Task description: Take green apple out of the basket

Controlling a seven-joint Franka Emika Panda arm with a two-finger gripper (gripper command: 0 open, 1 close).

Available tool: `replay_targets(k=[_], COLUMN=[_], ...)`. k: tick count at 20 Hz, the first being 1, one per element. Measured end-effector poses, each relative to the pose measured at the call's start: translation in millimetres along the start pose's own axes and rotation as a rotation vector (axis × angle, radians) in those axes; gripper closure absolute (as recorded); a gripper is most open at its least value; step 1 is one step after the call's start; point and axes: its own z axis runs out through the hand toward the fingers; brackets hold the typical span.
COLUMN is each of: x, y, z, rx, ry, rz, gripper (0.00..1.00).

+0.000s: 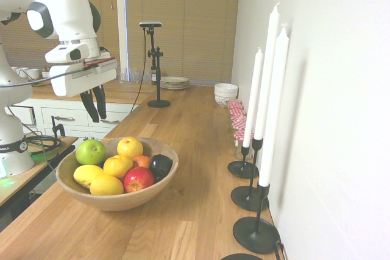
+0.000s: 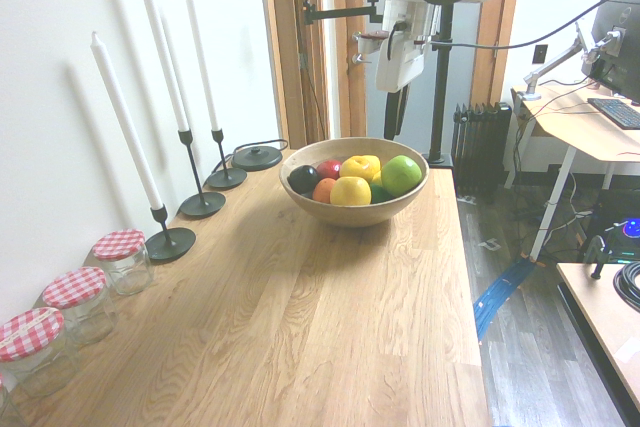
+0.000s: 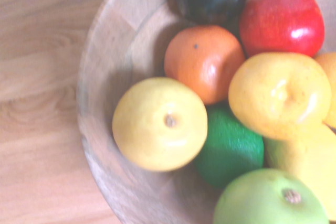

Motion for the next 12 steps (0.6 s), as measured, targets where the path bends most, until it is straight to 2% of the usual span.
replay_targets(k=[5, 12], x=[0, 1], y=[14, 51], z=[14, 56], rx=[-0.023, -0.051], ry=[-0.024, -0.07], rz=[0.02, 0.074], gripper=[0.0, 0.0])
